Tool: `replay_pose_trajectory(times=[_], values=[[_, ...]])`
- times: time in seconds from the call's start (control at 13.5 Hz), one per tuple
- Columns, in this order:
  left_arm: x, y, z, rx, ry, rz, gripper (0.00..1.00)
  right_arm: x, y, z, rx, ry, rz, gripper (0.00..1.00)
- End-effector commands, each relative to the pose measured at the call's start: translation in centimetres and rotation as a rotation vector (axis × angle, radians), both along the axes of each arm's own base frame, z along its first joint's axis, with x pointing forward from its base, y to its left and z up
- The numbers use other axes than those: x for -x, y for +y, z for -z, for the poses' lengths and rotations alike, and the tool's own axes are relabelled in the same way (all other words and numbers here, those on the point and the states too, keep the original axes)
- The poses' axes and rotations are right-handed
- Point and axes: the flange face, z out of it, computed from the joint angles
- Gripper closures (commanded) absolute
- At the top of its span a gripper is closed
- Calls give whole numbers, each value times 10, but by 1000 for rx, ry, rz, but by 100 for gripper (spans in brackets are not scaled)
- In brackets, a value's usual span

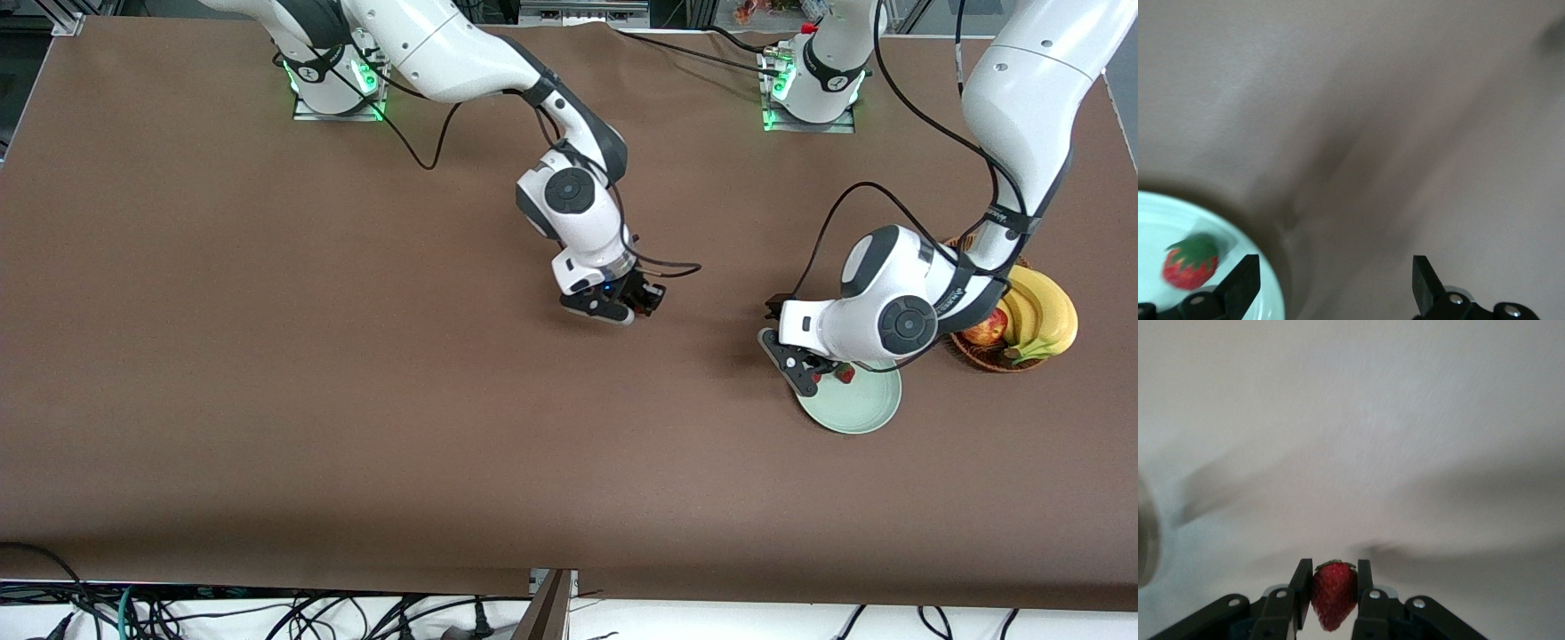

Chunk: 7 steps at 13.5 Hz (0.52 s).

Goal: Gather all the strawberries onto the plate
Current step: 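Lower the strawberry onto the plate while the right gripper carries another, then set the strawberry down with the right gripper while the left gripper withdraws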

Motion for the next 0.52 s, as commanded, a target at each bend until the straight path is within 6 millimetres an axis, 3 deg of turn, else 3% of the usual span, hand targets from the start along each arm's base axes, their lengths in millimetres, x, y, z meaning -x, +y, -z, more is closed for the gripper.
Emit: replay_pose_trajectory(times=[0.0,0.3,0.45], values=[[6,0,0,-10,-13,-23,0,-7,4,-1,-14,-24,11,0],[9,-13,-2,-22,-13,-54,0,-41,-23,-37,14,-50,6,0],[12,-28,-4,-37,-14,-85,0,-71,-58,-68,67,-29,-75,0]])
